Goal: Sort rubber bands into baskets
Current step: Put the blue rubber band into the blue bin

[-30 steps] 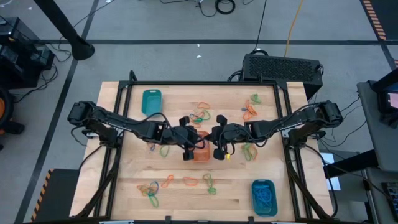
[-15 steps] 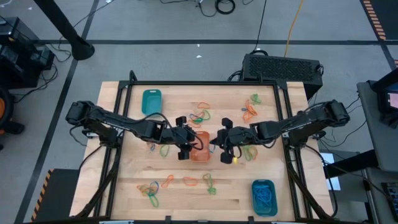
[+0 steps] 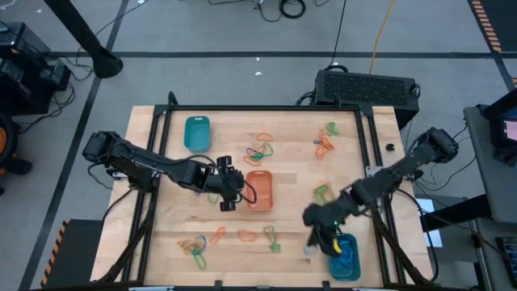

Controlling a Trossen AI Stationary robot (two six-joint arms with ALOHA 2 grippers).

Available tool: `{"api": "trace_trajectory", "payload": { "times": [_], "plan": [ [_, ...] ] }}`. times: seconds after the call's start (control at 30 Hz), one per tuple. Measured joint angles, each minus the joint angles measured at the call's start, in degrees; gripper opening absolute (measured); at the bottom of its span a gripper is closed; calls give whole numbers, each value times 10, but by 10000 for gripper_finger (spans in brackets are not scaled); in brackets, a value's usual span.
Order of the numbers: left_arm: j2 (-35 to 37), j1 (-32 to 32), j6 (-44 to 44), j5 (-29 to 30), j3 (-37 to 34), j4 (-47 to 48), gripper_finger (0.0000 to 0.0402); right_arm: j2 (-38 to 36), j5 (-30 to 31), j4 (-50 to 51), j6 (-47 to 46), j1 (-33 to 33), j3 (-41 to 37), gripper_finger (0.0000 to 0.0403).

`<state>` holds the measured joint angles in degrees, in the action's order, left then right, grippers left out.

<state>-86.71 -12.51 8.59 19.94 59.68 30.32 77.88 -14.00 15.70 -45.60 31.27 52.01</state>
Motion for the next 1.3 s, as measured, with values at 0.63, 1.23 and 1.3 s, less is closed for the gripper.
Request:
{"api": "trace_trajectory", "payload": {
  "times": [0.63, 1.23, 1.3],
  "plan": [
    [-1, -11, -20, 16, -73, -165, 219, 48, 52, 128, -428, 168, 0, 0],
    [-1, -15, -45, 14, -73, -180, 219, 64, 16, 246, -531, 194, 0, 88],
    [-1, -17, -45, 13, -73, -180, 219, 64, 17, 245, -524, 194, 0, 108]
  ]
}}
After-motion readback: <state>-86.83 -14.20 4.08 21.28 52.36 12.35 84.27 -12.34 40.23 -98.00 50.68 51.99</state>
